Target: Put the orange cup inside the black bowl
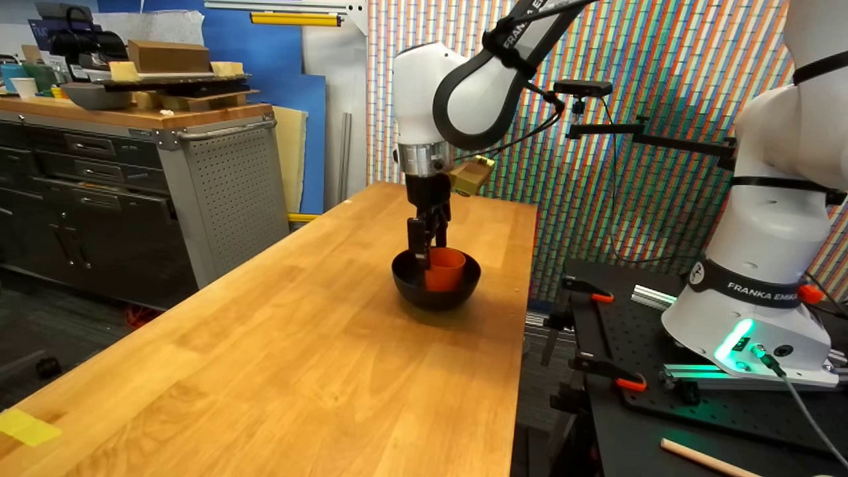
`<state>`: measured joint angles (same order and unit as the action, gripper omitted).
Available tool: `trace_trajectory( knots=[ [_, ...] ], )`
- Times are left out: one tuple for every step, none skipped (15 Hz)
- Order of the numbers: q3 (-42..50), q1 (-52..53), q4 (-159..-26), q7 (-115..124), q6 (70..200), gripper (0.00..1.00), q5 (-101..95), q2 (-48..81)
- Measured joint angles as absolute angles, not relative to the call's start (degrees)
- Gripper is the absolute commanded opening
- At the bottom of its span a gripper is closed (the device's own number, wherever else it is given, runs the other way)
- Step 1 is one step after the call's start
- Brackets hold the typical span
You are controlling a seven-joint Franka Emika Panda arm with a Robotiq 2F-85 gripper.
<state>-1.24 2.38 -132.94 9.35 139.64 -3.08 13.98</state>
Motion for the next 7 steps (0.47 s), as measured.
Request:
trace_trajectory(
  knots=[
    [-1.43,2.61,-132.87,9.27,138.09,1.00,-3.08,12.07],
    [-1.67,2.80,-132.83,9.14,136.35,1.00,-3.08,9.91],
    [-1.93,2.97,-132.79,8.84,134.40,1.00,-3.08,7.59],
    [-2.24,3.07,-132.73,8.26,132.20,1.00,-3.02,5.25],
    [-2.56,3.09,-132.58,7.55,129.67,1.00,-2.93,2.91],
    [-2.80,3.10,-132.45,7.02,127.15,1.00,-2.87,0.74],
    [-2.94,3.10,-132.44,6.68,125.27,1.00,-2.81,-1.17]
  ],
)
